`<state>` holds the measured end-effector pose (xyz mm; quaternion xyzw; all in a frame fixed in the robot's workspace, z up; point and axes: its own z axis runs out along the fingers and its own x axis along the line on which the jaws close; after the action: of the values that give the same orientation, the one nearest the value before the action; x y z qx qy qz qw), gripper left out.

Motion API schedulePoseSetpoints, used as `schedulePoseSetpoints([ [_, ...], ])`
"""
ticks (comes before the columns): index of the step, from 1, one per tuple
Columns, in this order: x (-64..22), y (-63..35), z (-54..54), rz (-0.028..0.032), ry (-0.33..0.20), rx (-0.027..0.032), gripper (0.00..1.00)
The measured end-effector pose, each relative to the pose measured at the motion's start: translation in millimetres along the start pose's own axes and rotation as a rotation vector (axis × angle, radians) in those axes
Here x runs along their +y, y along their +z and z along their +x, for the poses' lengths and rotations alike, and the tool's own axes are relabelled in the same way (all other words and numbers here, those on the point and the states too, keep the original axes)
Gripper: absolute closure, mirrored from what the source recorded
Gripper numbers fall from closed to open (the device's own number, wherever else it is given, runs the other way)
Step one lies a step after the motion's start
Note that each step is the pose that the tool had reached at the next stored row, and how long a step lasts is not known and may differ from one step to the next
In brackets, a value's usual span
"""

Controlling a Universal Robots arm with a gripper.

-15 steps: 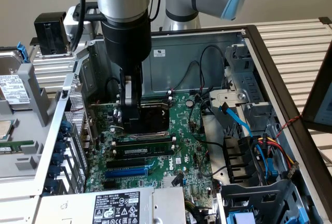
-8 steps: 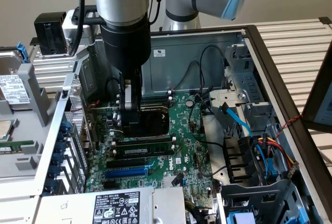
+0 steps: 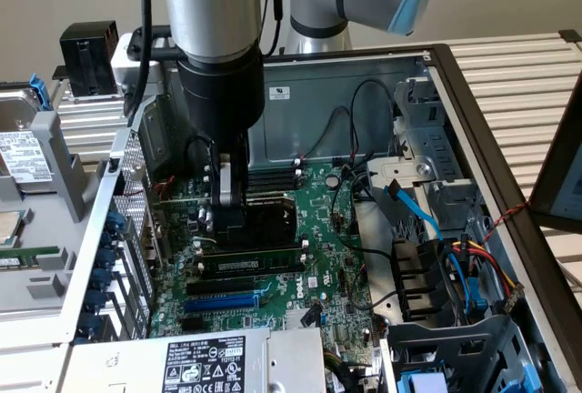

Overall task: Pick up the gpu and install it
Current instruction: 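Insert the gpu into the slot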

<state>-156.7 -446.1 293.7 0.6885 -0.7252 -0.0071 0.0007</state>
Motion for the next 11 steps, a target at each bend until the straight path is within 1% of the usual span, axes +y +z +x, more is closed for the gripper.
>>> schedulePoseSetpoints([
  [4,2.7,7.1,0.5,0.0000,0.000,-0.0001,0.72],
  [8,9.1,10.5,1.1,0.0000,-0.001,-0.0002,0.72],
  [11,10.1,14.6,4.2,0.0001,-0.003,-0.0015,0.72],
])
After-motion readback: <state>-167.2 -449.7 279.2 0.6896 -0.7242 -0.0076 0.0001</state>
